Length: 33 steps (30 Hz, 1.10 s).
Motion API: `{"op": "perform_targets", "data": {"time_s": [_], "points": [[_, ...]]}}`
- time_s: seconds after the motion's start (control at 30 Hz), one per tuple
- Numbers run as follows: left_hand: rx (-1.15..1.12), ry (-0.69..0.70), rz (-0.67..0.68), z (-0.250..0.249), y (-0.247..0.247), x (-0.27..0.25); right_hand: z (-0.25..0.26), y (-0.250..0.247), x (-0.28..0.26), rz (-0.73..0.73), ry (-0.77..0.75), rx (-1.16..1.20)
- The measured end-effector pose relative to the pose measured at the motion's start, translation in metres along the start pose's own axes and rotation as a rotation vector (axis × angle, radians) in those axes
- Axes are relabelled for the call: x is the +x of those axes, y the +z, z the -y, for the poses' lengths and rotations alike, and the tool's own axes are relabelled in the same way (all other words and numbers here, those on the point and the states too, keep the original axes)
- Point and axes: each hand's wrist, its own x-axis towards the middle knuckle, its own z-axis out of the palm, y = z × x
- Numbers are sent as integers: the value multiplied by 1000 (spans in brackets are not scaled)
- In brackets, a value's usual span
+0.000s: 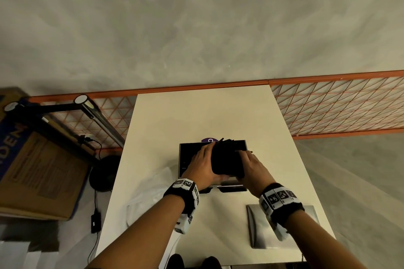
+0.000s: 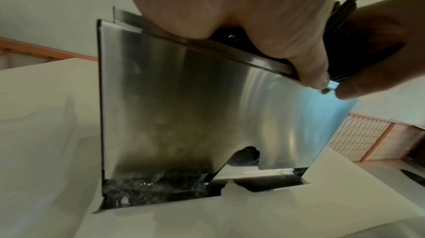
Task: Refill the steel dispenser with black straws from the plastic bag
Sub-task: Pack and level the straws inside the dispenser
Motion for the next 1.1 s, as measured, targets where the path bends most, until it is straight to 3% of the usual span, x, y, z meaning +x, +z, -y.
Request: {"op": "perform_targets", "data": {"time_s": [0.17,0.5,0.83,1.1], "points": [[9,19,-3,-3,-2,-2,10,-10,12,72,104,9],[-16,-2,-20,-3,-2,-3,27,-11,20,218,173,-175],[-36,23,-30,-2,-3,-2,36,-6,26,135,320,51],[-80,61,-89,-1,-3,-6,38,-10,24,59,262,184]]}}
